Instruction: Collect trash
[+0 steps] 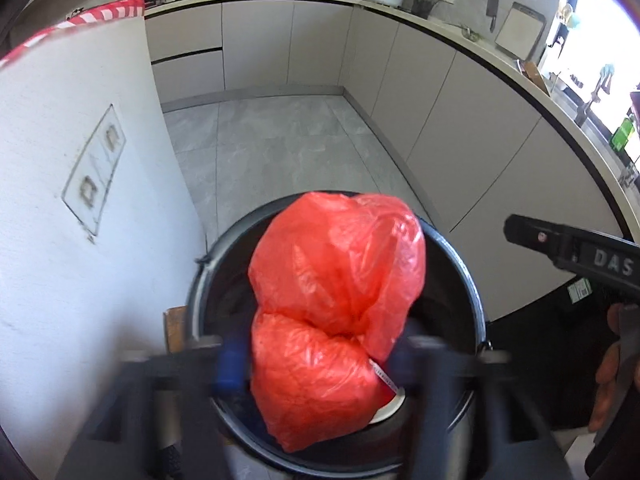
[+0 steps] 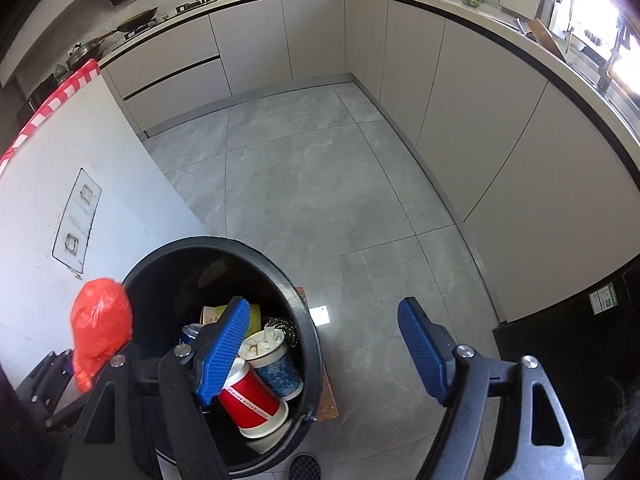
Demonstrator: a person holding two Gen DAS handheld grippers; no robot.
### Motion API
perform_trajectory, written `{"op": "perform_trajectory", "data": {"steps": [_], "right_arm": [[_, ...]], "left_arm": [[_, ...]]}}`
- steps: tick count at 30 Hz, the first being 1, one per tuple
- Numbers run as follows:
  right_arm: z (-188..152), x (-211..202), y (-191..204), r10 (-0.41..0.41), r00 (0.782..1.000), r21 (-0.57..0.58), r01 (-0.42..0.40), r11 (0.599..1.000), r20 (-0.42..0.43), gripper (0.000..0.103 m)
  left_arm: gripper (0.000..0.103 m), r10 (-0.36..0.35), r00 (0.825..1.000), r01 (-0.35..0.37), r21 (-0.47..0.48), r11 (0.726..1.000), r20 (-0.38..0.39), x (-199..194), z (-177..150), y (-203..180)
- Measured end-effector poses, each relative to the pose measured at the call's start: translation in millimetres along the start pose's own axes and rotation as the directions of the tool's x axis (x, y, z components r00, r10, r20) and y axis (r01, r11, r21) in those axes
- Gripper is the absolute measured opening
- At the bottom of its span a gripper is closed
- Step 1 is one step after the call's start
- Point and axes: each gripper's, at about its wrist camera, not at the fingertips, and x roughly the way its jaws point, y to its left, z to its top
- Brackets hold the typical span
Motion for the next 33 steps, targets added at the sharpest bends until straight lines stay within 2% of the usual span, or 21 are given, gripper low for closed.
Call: {"op": "perform_trajectory", "data": {"steps": [1,2,7,13,23,29,33], "right_arm": [[0,2,-2,0.0,1.0,-0.002,0.0,1.0,-0.005,0.079],[0,3,-3,-0.003,1.0,-0.002,0.003,1.0,-0.011,0.08],[-3,12,-11,-0.021,0.999,0.015,0.022,1.0,-0.042,0.102],[-6,16,-14,-0.017,0.998,0.018,0.018,1.0,-0.056,0.103],[-11,6,-11,-0.018,0.999,-0.005,0.017,1.0,-0.047,0.103],[-26,-39,-9,-0.02,1.0,-0.024,0.019,1.0,-0.013,0.103],[-39,-84,-6,-0.013,1.0,-0.033,0.013,0.999,0.018,0.103]], "left_arm": [[0.102,0.035,0.999,-0.034,-0.009,0.999,0.015,-1,0,0],[0.102,0.05,0.998,-0.05,-0.015,0.999,0.043,-5,0,0],[0.102,0.079,0.996,-0.08,0.005,0.997,0.049,-10,4,2],[0.103,0.091,0.996,-0.091,0.002,0.996,0.025,-7,5,10],[0.103,0.096,0.995,-0.097,0.018,0.995,0.034,-23,6,20],[0.103,0.07,0.997,-0.071,0.026,0.997,0.045,-70,0,17],[0.103,0.073,0.996,-0.075,0.029,0.997,0.054,-120,-10,15]]}}
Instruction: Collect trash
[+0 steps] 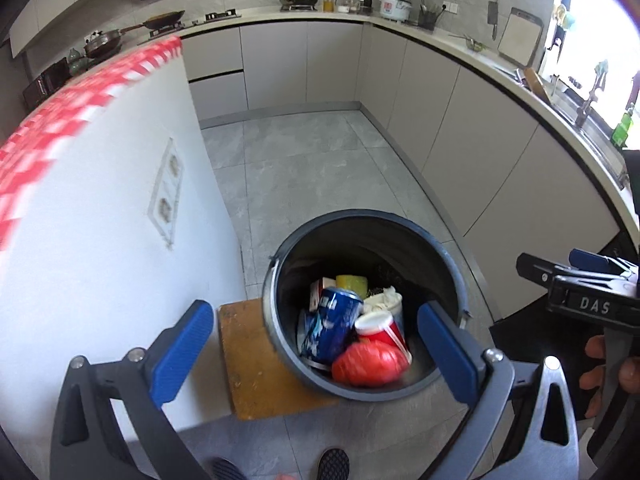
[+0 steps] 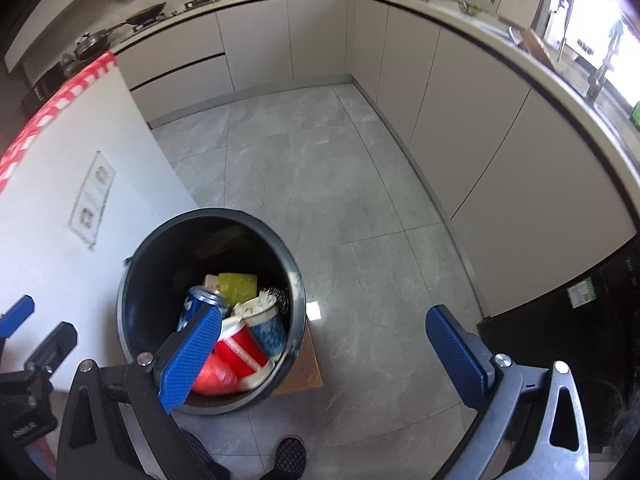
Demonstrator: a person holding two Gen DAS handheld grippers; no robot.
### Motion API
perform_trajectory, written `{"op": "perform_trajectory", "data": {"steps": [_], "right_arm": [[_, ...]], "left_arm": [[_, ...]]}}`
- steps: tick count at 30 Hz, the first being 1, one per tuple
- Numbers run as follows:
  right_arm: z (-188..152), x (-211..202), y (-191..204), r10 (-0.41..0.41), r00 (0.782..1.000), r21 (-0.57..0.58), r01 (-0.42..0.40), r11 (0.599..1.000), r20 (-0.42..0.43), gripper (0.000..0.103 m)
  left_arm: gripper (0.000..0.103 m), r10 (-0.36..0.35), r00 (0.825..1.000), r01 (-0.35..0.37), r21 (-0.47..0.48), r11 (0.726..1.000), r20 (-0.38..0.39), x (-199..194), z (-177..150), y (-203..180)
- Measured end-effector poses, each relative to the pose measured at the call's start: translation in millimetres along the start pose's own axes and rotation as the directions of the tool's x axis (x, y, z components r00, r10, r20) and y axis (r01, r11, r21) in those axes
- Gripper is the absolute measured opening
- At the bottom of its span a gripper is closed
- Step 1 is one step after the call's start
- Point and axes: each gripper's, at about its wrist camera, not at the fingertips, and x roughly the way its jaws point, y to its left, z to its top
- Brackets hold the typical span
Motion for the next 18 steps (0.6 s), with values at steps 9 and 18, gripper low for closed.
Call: {"op": "perform_trajectory", "data": {"steps": [9,18], "right_arm": [[-41,-102,26,0.043,0.996,-0.05,-0.039,0.998,0.082,0.103],[-74,-195,83,0.131,0.976,-0.155,-0.104,0.982,0.175,0.103]], "left_arm": [[0.103,0.029,0.995,-0.029,-0.003,1.0,0.093,-102,-23,21],[0.103,0.097,0.979,-0.082,-0.088,0.993,0.181,-186,-63,64]]}}
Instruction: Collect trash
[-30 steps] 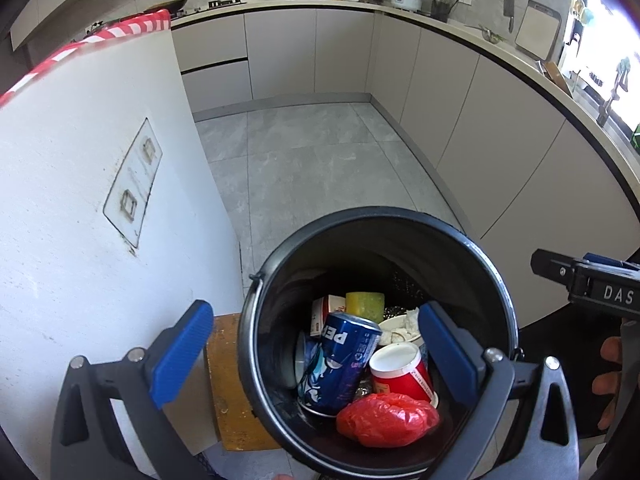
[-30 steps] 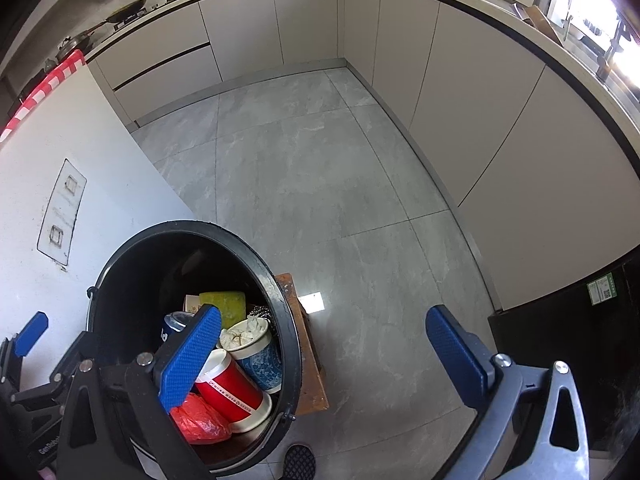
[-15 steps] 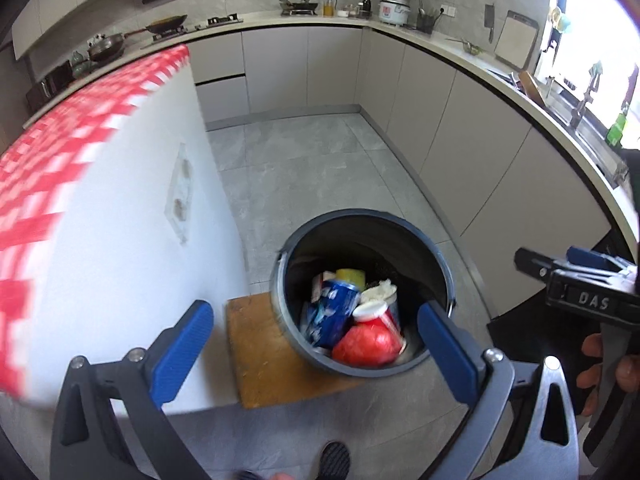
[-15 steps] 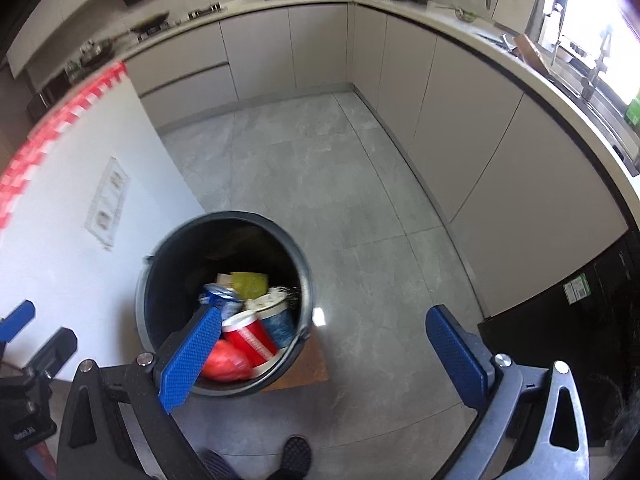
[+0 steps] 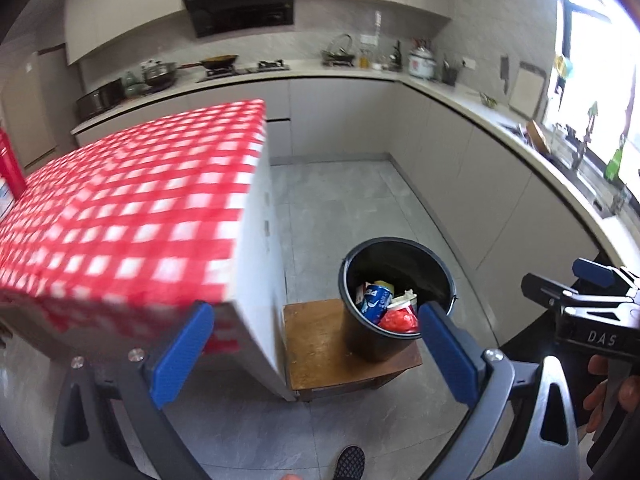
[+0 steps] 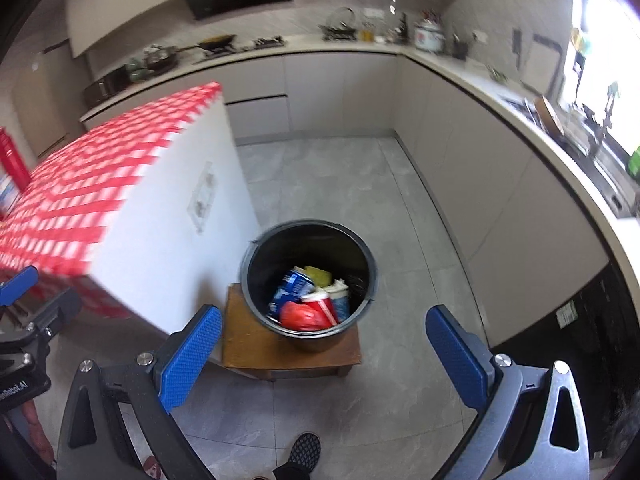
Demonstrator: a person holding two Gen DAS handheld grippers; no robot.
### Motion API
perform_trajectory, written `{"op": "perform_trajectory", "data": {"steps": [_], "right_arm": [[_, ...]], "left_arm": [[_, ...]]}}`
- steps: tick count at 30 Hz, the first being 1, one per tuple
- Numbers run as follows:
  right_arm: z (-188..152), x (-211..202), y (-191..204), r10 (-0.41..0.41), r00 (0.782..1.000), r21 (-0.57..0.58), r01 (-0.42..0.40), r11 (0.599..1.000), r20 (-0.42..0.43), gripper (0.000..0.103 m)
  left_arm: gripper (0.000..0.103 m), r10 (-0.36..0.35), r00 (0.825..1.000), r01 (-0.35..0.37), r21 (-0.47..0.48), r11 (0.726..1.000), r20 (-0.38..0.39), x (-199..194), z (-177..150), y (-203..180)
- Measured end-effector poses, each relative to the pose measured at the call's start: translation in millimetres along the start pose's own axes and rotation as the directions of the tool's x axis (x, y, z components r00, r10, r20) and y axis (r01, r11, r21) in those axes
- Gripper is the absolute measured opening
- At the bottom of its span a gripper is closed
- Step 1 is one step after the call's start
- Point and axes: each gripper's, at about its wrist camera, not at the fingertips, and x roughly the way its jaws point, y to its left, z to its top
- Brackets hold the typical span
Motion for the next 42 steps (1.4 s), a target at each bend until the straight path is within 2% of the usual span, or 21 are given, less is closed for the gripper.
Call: {"op": "perform_trajectory", "data": {"steps": [7,16,25,42], "right_arm": [[-6,-56,45,0.037,0.996,-0.069,-0.031,0.997,0.083,0.103],[-24,-106,57,0.029,0.989,-0.072,-0.019,0.997,0.143,0.103],[-34,-123,58,0.027,0.987,-0.063,-0.017,0.998,0.158,0.103],[-31,-129,59,0.024,0.984,-0.05,-0.015,0.999,0.179,0.103]], "left_arm": [[0.103,0.018,0.998,-0.018,-0.008,1.0,0.068,-38,-4,16],[0.103,0.016,0.993,-0.012,-0.037,0.999,0.118,-75,-19,36],[0.103,-0.001,0.989,0.003,-0.018,1.0,0.148,-87,-24,34],[0.103,-0.021,0.985,0.024,-0.017,1.0,0.172,-93,-22,33]]}}
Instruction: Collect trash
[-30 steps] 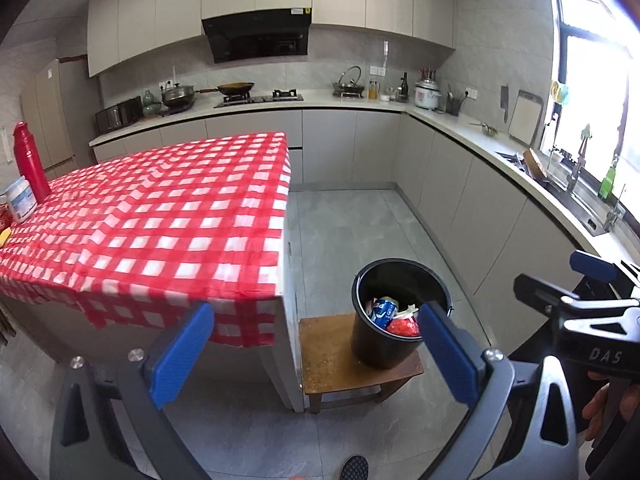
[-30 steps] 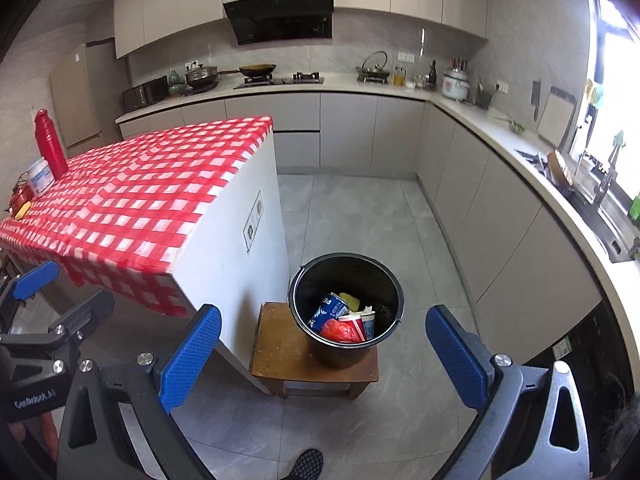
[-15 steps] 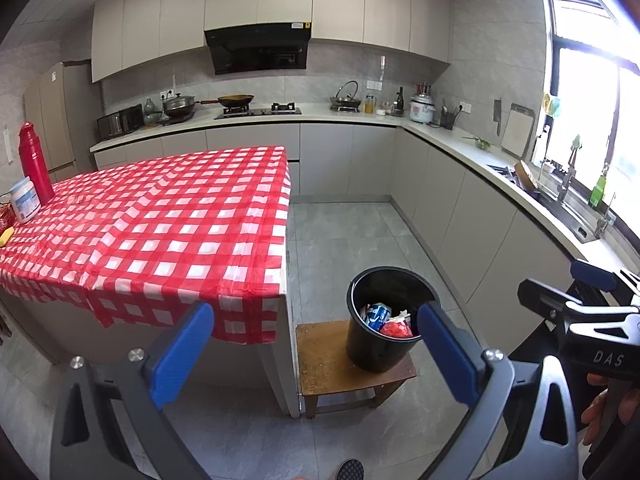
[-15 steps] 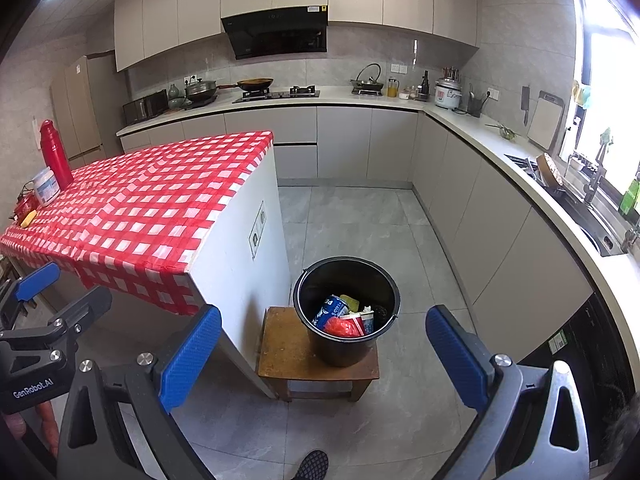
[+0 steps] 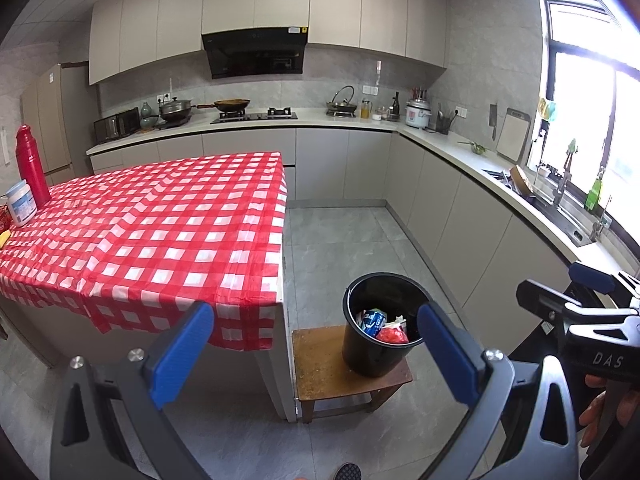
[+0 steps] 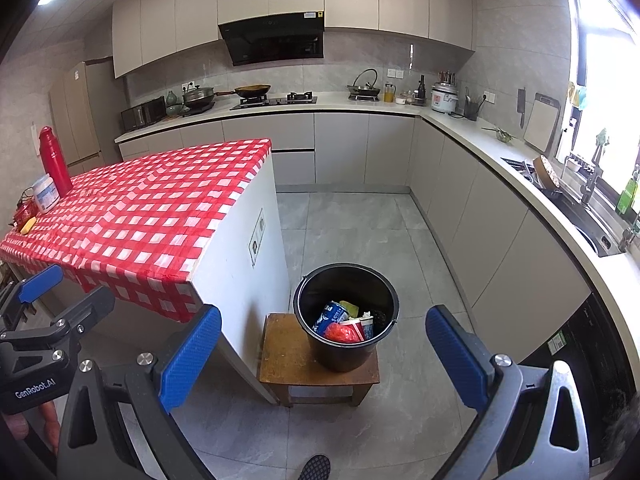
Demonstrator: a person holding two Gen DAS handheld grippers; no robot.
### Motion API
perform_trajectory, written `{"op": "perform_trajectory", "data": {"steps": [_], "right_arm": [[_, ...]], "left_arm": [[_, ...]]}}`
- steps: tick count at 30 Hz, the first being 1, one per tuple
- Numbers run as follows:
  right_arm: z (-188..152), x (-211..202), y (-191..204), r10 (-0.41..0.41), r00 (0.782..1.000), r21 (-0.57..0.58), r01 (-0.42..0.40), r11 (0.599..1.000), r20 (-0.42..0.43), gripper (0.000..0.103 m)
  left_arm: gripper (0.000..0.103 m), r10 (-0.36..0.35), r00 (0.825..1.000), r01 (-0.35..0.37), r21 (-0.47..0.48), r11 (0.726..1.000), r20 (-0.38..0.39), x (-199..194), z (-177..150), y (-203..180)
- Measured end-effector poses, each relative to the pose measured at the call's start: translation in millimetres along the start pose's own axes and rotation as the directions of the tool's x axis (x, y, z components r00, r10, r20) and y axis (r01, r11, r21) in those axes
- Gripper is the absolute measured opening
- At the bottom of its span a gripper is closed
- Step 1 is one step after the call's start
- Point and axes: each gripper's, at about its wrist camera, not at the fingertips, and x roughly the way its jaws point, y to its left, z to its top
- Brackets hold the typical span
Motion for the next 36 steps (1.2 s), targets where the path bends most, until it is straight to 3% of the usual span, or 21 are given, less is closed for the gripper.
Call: {"op": "perform_trajectory", "data": {"steps": [36], "right_arm": [[0,0,2,-0.006,1.0,0.002,0.006,1.0,0.006,0.103]], "left_arm": [[0.103,-0.021,1.0,0.021,0.0,1.0,0.007,-5,5,-16]]}}
